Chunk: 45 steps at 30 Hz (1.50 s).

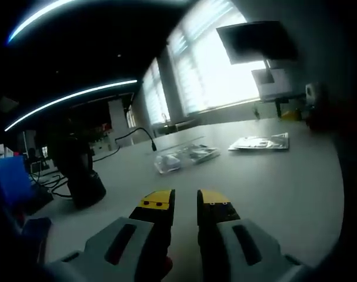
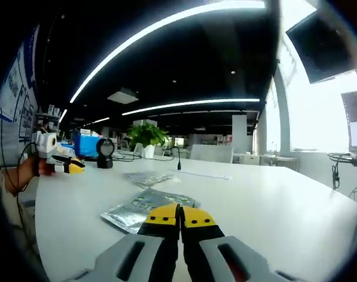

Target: Clip sheet goods on table flip sheet goods clip sheet goods scan sheet goods put sheet goods back to table

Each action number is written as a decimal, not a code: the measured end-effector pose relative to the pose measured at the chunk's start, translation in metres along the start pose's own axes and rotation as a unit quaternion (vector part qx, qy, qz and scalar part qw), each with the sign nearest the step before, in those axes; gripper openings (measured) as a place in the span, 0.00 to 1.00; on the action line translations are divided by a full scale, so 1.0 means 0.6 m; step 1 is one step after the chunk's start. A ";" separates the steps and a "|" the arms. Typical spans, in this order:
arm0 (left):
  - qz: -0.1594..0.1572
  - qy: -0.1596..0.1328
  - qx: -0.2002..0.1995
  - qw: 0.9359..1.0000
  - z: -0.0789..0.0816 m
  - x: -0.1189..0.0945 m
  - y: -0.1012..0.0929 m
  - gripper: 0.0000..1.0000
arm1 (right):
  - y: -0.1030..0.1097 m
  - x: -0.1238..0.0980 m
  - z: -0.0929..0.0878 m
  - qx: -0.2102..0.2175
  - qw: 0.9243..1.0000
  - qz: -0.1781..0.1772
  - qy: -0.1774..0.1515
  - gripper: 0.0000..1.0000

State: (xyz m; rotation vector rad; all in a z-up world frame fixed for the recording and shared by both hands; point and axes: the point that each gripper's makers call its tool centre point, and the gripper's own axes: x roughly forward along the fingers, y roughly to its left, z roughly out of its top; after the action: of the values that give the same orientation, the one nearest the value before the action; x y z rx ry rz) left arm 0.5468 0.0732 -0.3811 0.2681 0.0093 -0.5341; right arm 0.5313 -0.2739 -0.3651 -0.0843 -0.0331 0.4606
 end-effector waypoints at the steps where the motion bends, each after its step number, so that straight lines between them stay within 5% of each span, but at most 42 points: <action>1: -0.001 0.000 0.001 1.000 0.000 0.000 -0.001 0.07 | 0.001 0.000 0.001 -0.002 1.000 0.002 -0.001 0.00; 45: -0.005 0.002 0.003 1.000 0.001 0.000 -0.006 0.07 | -0.002 0.004 -0.003 -0.022 1.000 -0.004 0.004 0.00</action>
State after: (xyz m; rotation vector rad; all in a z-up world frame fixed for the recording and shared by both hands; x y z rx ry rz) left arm 0.5449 0.0699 -0.3817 0.2749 0.0129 -0.5429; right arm 0.5339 -0.2740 -0.3668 -0.1285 -0.0351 0.4524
